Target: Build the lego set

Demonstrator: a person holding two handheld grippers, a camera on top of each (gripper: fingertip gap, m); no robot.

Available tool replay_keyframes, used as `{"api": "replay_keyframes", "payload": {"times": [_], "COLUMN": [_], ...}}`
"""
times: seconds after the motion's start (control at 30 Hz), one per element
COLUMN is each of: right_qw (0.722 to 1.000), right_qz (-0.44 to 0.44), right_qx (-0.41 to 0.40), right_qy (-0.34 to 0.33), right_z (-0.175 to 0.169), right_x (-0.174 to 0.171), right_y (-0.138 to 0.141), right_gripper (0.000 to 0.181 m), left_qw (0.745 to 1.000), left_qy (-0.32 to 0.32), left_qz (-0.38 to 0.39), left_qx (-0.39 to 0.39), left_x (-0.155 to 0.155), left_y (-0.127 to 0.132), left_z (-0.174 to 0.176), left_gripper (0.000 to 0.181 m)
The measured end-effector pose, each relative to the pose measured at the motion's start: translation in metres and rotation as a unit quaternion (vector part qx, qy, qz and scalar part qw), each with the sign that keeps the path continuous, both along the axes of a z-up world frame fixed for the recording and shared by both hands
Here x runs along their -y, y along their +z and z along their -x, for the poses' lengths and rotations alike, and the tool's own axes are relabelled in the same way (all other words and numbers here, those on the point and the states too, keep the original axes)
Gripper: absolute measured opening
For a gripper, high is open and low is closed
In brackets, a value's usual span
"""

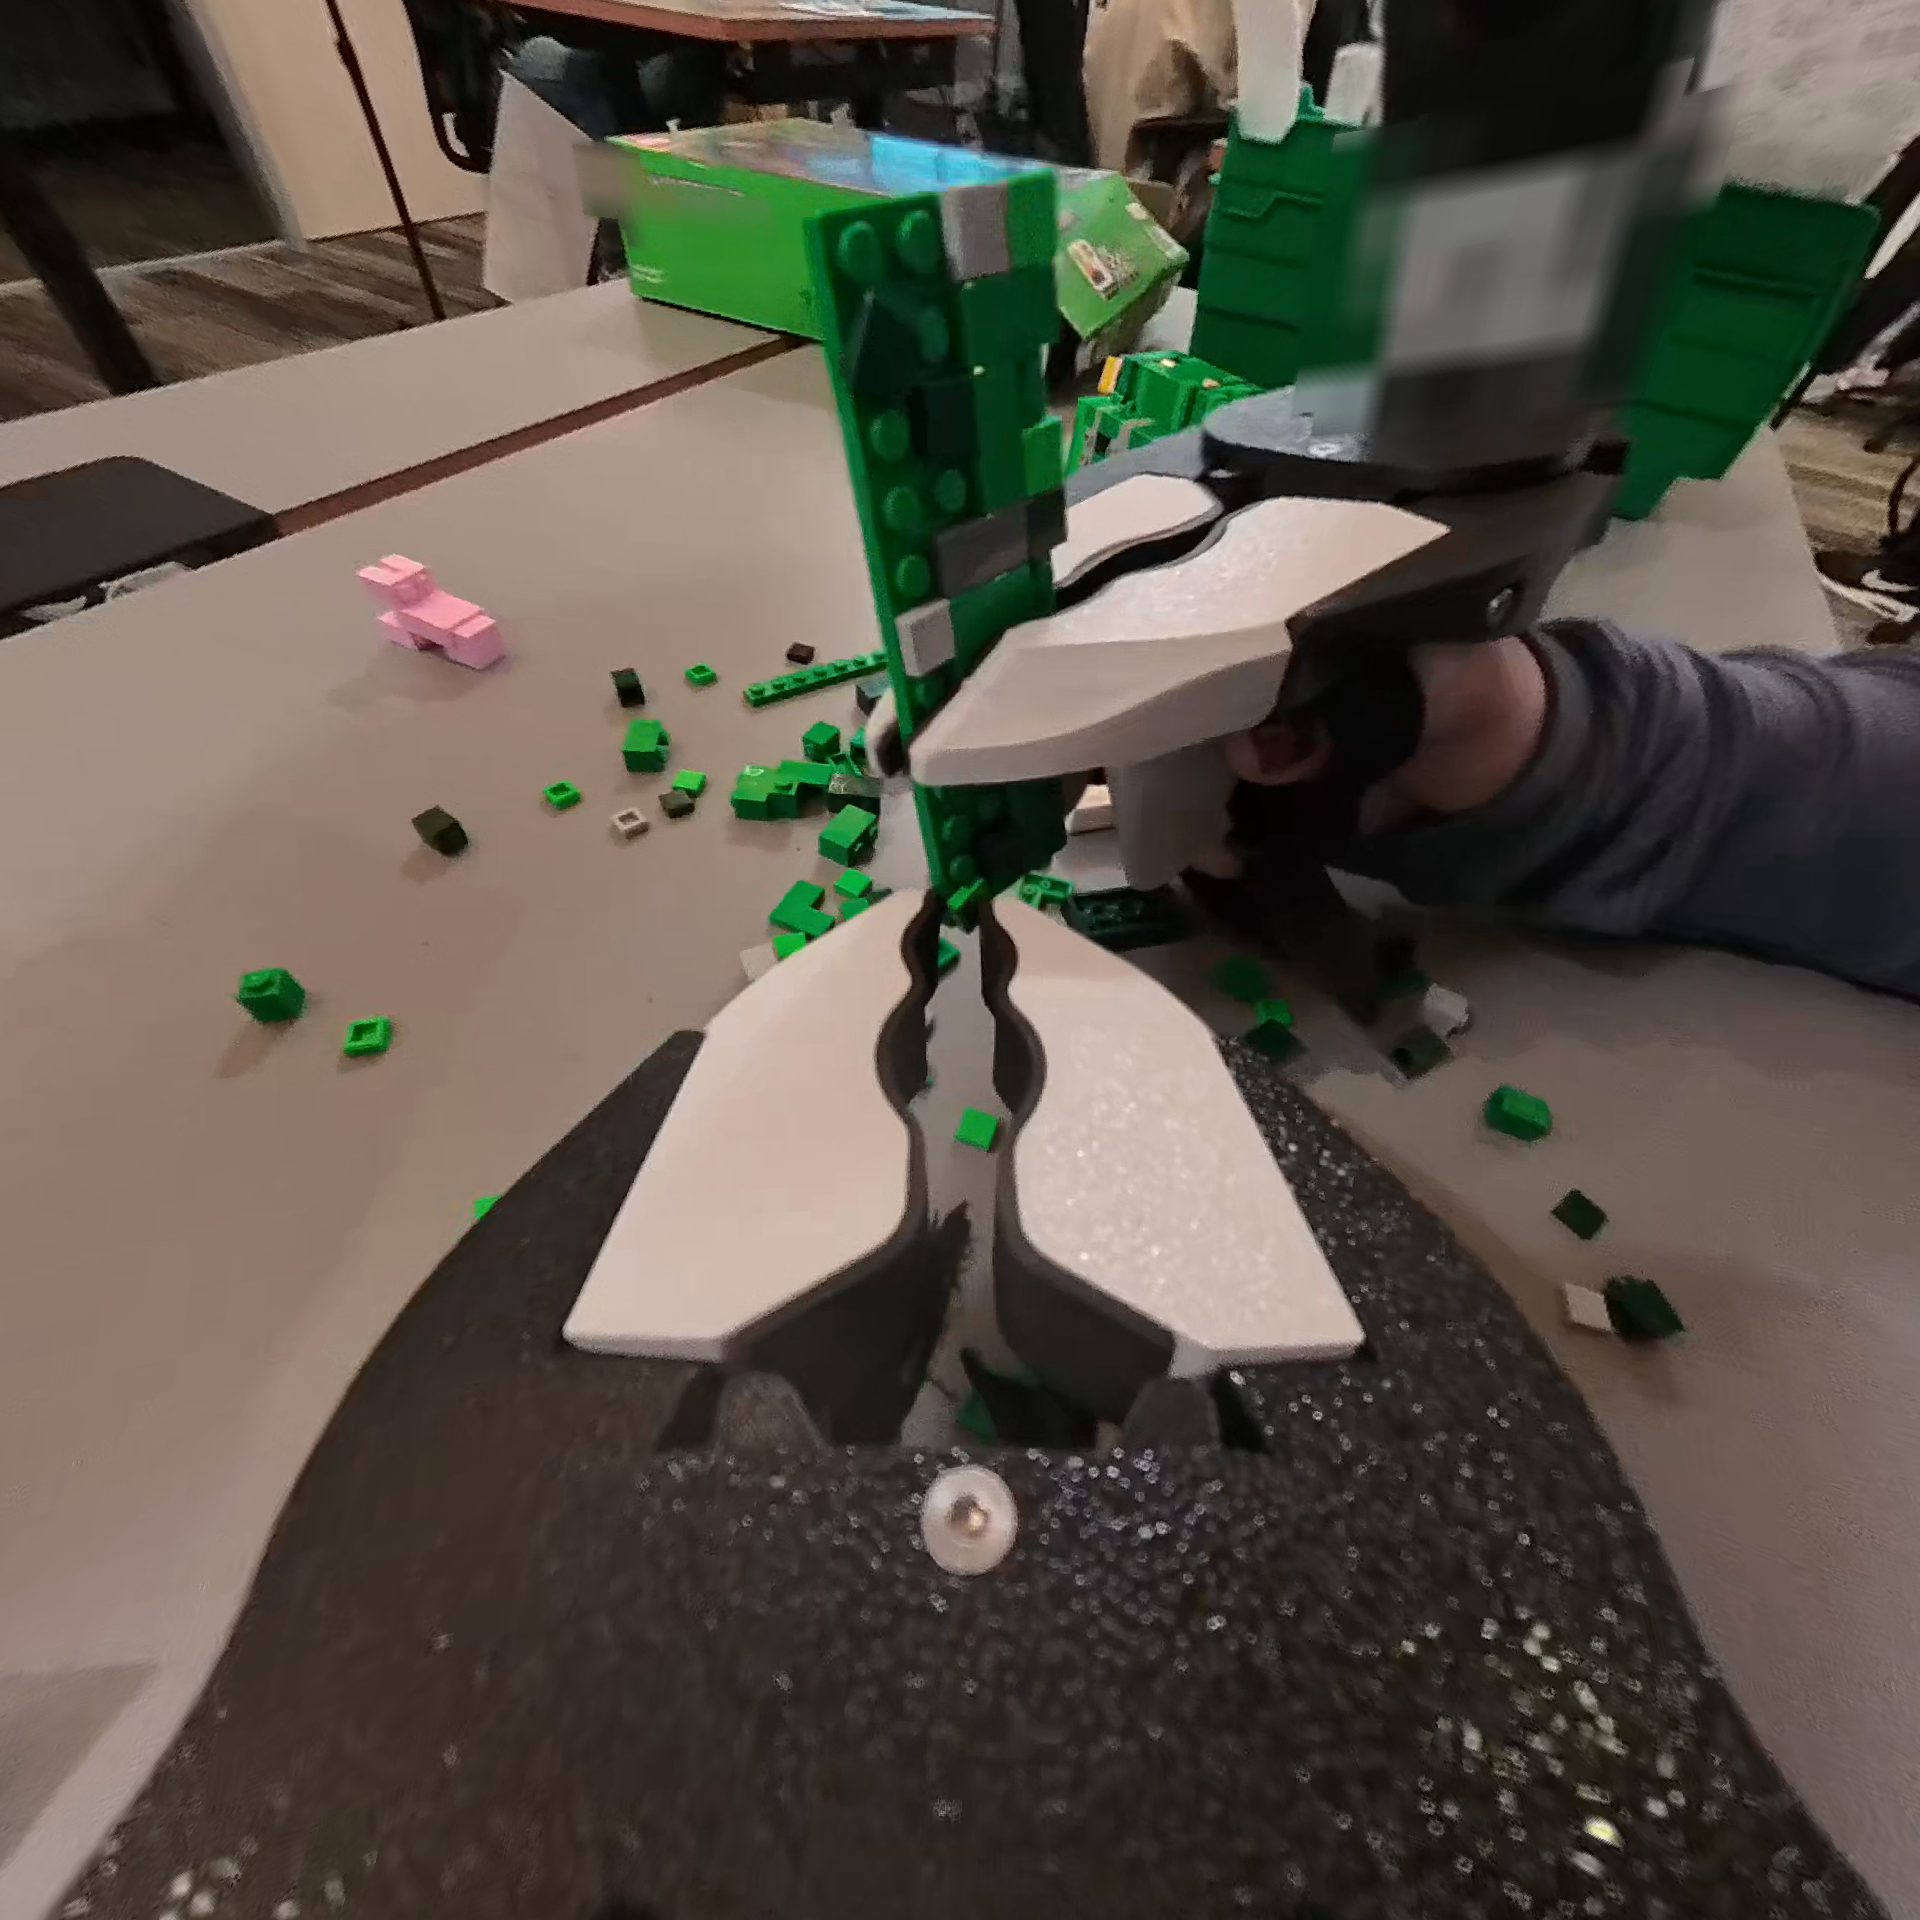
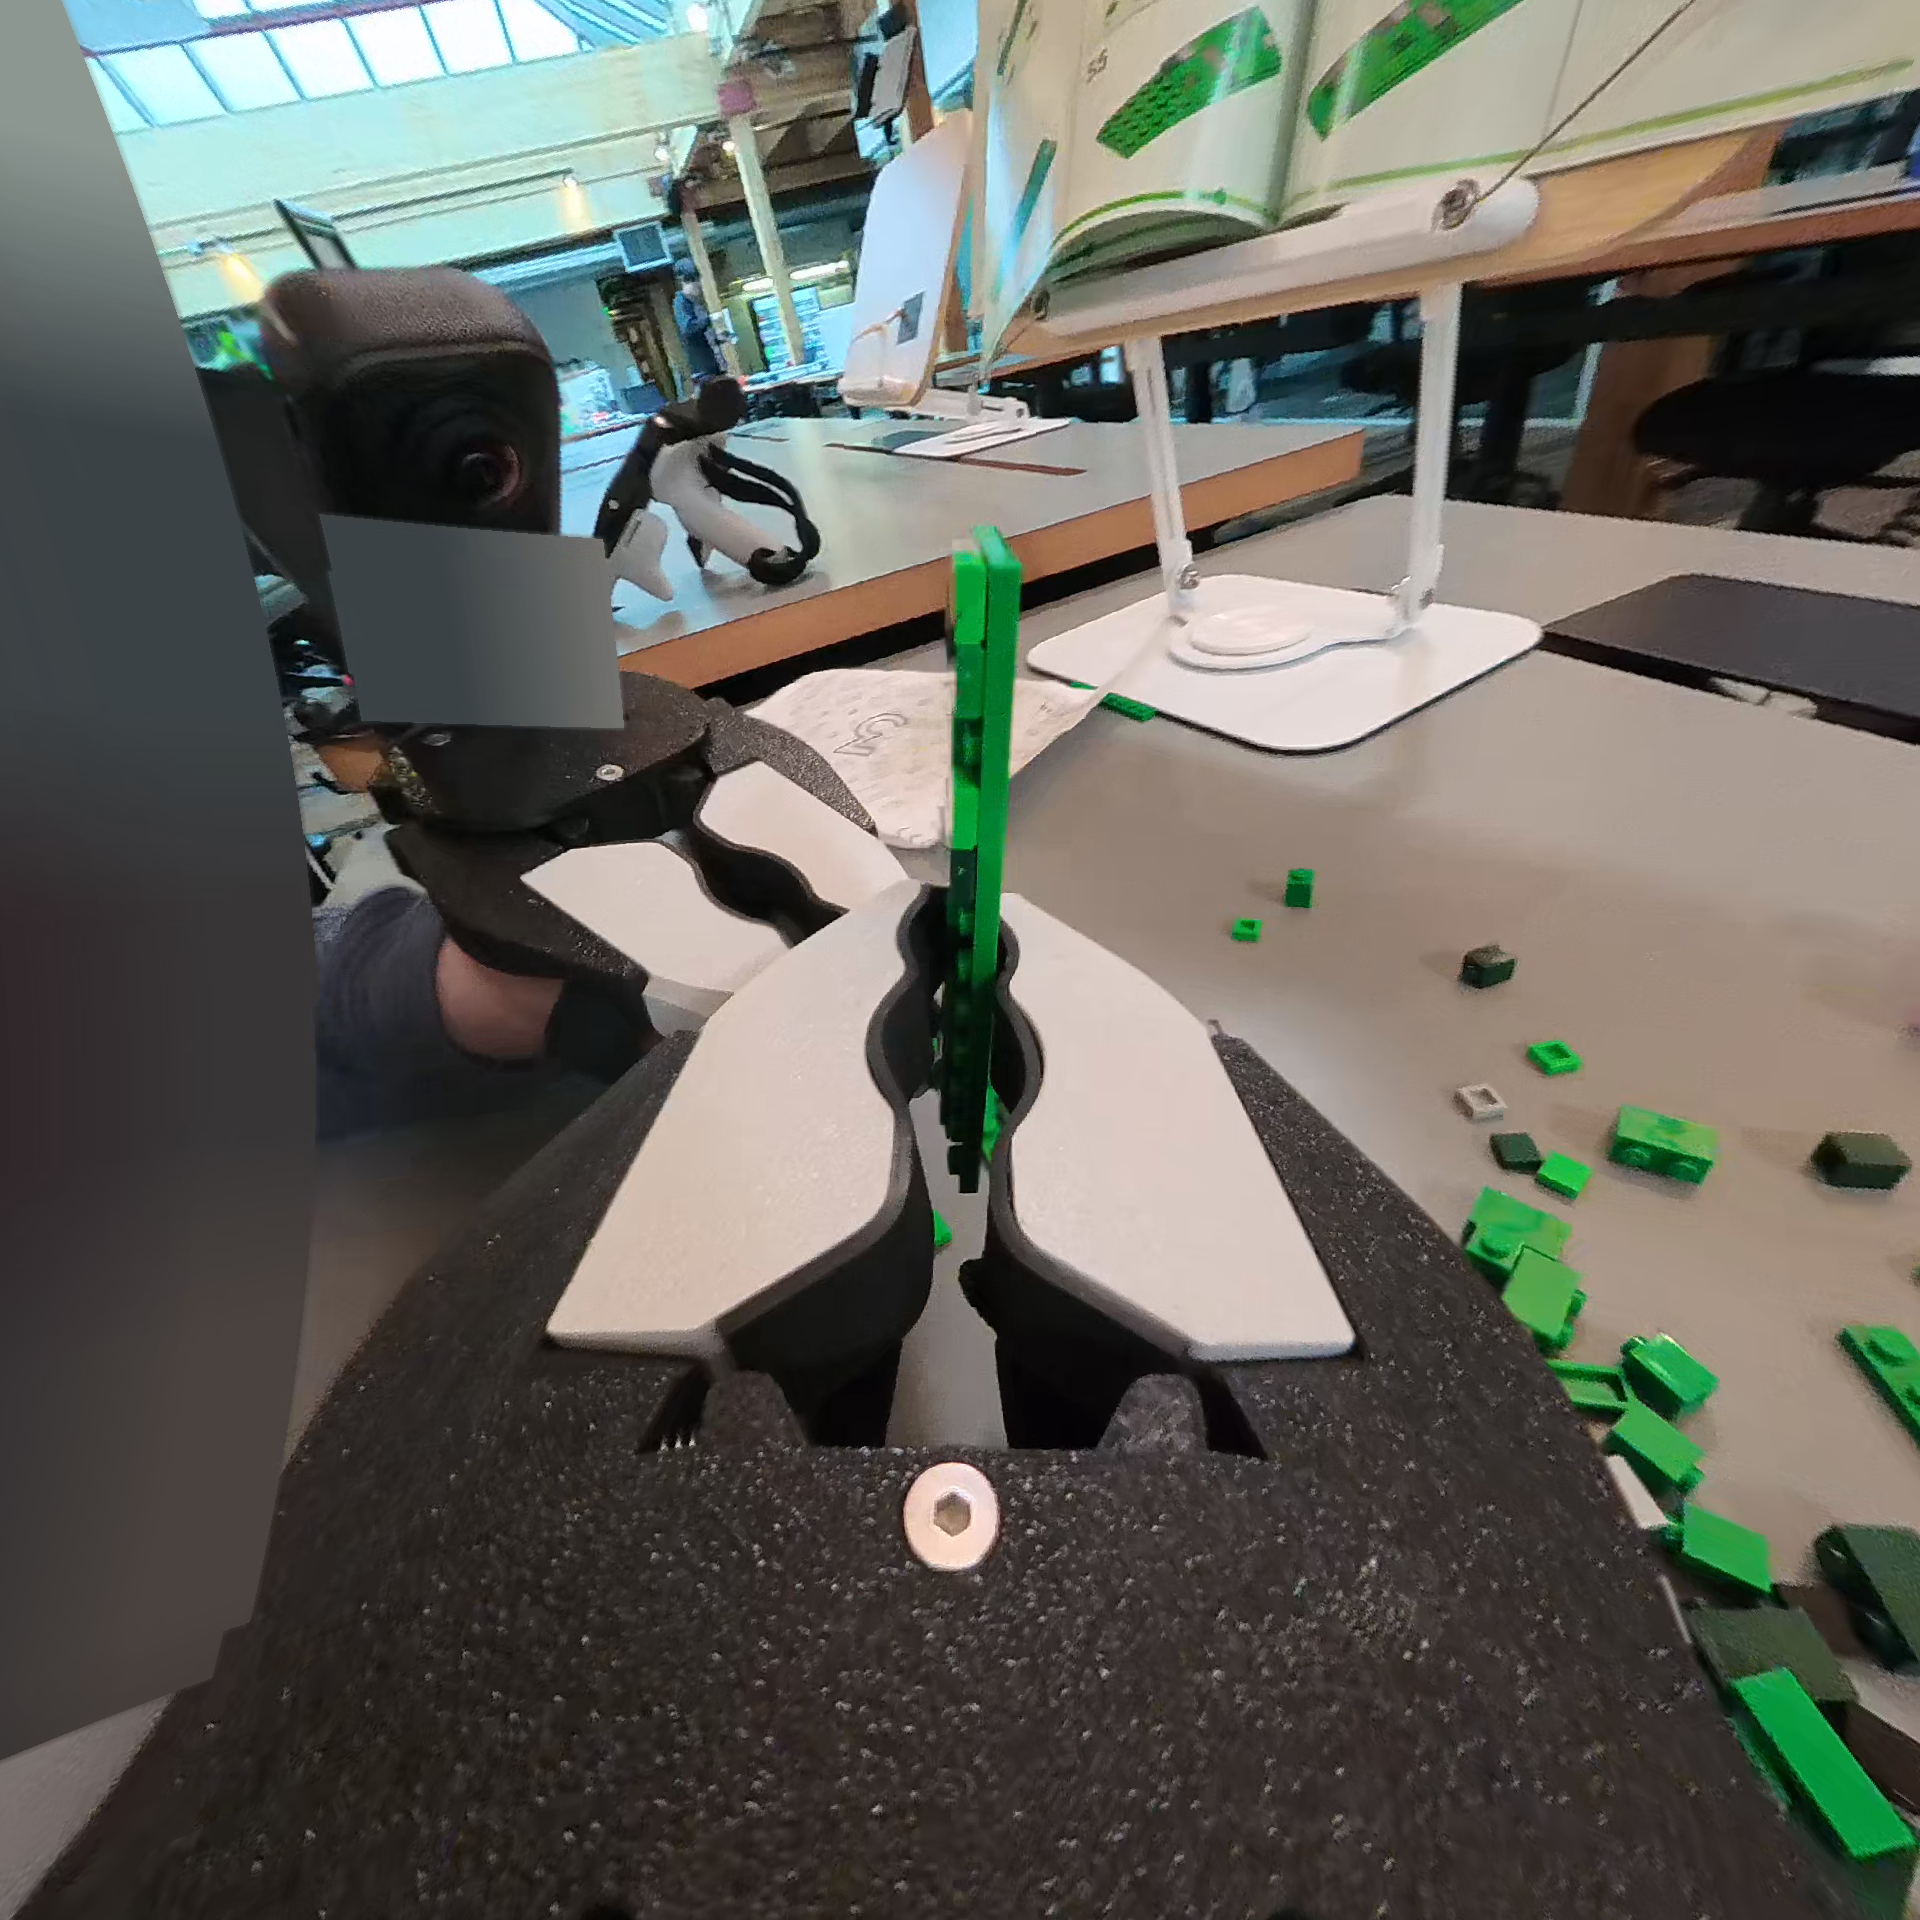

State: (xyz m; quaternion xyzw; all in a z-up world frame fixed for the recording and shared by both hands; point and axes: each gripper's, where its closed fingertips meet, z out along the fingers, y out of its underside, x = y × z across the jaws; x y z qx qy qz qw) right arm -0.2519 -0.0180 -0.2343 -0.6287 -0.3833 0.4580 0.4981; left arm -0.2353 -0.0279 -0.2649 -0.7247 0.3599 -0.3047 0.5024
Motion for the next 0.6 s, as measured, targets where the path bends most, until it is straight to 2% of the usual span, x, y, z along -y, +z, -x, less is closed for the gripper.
{"api": "replay_keyframes", "payload": {"times": [0.3,0.43,0.5,0.6], "right_qw": [1.000,1.000,1.000,0.999], "right_qz": [-0.013,-0.014,-0.015,-0.008], "right_qx": [-0.010,-0.011,-0.012,-0.011], "right_qy": [-0.020,-0.019,-0.021,-0.035], "right_z": [0.0004,0.0023,0.0045,0.0051], "right_x": [-0.0026,-0.0009,0.0010,-0.0002], "right_y": [0.0019,0.0031,0.0037,0.0040], "right_gripper": [0.005,0.005,0.006,0.005], "left_qw": [0.999,0.999,0.998,0.990], "left_qy": [0.034,0.035,0.047,0.057], "left_qz": [-0.010,-0.006,-0.028,-0.089], "left_qx": [0.004,-0.001,-0.036,-0.094], "left_x": [-0.0054,-0.0055,-0.0078,-0.0070], "left_y": [0.0006,-0.0005,-0.0029,-0.0012], "left_z": [0.0006,0.0001,0.0014,0.0005], "left_gripper": [0.007,0.012,0.018,0.015]}}
